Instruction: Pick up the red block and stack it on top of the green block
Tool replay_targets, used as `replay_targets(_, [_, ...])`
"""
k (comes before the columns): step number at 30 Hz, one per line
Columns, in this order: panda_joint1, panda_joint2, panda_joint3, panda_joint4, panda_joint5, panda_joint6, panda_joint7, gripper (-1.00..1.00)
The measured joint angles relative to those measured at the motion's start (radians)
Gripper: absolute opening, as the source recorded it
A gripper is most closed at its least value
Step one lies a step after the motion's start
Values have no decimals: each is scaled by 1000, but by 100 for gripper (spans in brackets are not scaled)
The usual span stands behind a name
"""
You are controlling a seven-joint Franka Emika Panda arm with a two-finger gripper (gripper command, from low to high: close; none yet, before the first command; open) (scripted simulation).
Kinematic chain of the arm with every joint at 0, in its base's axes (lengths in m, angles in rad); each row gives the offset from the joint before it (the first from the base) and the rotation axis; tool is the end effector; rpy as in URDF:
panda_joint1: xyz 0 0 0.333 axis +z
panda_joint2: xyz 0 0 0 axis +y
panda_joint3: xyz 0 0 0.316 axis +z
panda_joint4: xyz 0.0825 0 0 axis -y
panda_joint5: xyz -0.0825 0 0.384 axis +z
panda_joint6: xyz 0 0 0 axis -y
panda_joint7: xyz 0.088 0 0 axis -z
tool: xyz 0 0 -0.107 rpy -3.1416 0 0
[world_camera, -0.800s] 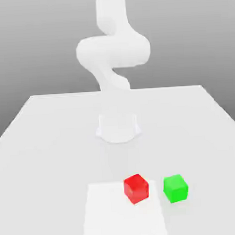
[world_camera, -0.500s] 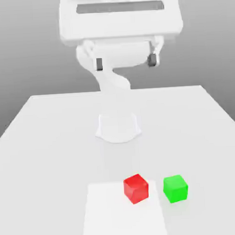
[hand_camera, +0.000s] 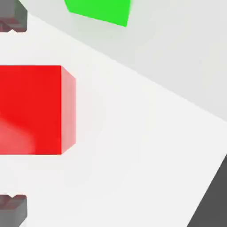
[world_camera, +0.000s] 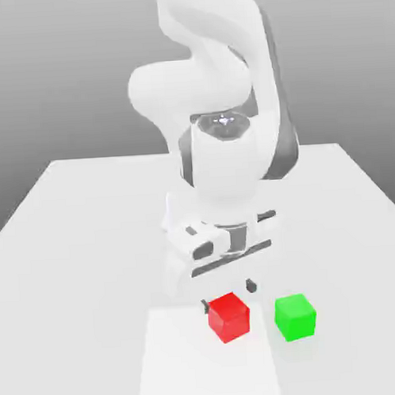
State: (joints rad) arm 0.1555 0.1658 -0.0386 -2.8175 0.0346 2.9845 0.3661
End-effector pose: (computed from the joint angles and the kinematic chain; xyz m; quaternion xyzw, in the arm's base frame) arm 0.3615 0.0391 0.1580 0.9900 -0.1409 0.0008 0.0003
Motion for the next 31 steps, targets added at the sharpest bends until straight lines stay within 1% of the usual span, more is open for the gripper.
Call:
replay_targets(1, [-8, 35, 9, 4, 6, 29, -4, -100])
replay_targets(8, [-11, 42, 13, 5, 4, 35, -2, -100])
replay_targets(15, [-7, -181, -3, -26, -37, -156, 26, -100])
replay_targets(21, [153, -268, 98, 28, -17, -298, -137, -100])
replay_targets(23, [177, -229, 107, 38, -22, -270, -153, -100])
replay_targets(27, [183, -95, 101, 46, -50, -143, -140, -100])
replay_targets(28, [184, -68, 98, 47, -57, -117, -135, 100])
replay_targets(31, [184, -68, 98, 47, -57, -117, -135, 100])
